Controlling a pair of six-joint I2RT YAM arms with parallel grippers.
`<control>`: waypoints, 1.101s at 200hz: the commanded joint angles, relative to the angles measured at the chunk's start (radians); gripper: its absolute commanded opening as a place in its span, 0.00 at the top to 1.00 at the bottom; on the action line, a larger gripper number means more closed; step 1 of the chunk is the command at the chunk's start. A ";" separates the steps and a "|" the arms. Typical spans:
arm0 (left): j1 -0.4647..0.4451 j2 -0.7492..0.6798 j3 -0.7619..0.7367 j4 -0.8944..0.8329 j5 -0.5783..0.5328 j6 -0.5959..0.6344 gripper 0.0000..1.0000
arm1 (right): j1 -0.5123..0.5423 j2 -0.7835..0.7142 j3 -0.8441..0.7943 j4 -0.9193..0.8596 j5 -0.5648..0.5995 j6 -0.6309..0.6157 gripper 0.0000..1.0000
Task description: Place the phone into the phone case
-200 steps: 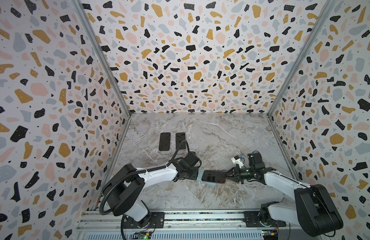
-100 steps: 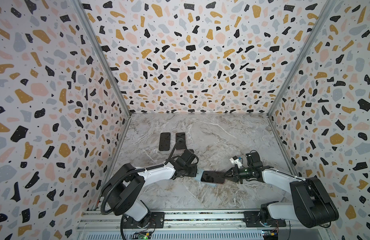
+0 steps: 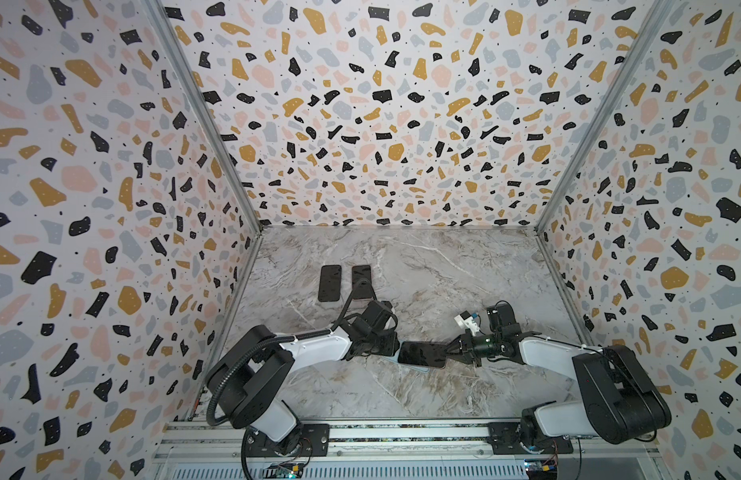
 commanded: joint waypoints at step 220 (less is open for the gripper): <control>0.099 0.012 -0.113 0.141 0.135 -0.034 0.63 | 0.056 0.081 -0.013 0.105 0.069 0.069 1.00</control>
